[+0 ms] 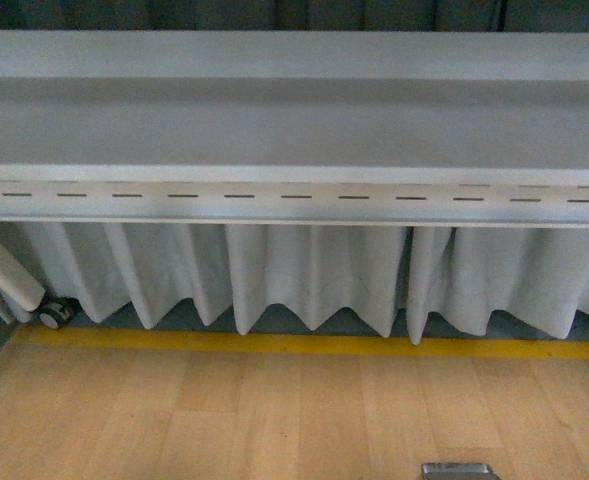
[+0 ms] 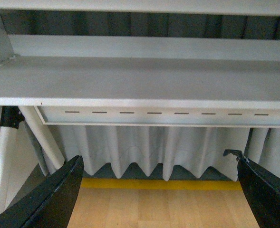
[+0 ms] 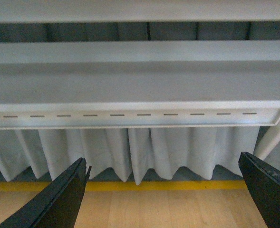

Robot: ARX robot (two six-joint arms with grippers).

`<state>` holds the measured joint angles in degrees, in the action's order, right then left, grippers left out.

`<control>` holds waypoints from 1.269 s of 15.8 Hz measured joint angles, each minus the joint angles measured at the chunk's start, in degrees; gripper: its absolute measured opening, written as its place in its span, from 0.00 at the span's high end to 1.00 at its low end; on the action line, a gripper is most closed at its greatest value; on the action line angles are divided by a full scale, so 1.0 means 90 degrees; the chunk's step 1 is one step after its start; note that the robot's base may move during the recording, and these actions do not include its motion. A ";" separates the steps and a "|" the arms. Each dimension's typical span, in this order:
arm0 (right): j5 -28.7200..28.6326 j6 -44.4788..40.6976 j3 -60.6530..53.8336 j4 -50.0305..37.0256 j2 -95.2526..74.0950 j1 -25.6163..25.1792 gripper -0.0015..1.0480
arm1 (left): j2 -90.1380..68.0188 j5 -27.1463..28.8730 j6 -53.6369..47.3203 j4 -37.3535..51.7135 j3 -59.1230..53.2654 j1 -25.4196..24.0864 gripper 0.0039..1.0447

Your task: Open oven

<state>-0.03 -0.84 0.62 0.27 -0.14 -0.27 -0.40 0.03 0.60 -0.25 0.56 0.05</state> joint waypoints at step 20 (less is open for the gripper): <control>0.0005 0.0000 0.0000 -0.0017 -0.0002 0.0000 0.06 | 0.0000 -0.0007 -0.0005 0.0007 0.0000 0.0000 0.06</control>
<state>0.01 -0.84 0.62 0.12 -0.16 -0.27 -0.40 -0.03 0.56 -0.19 0.56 0.05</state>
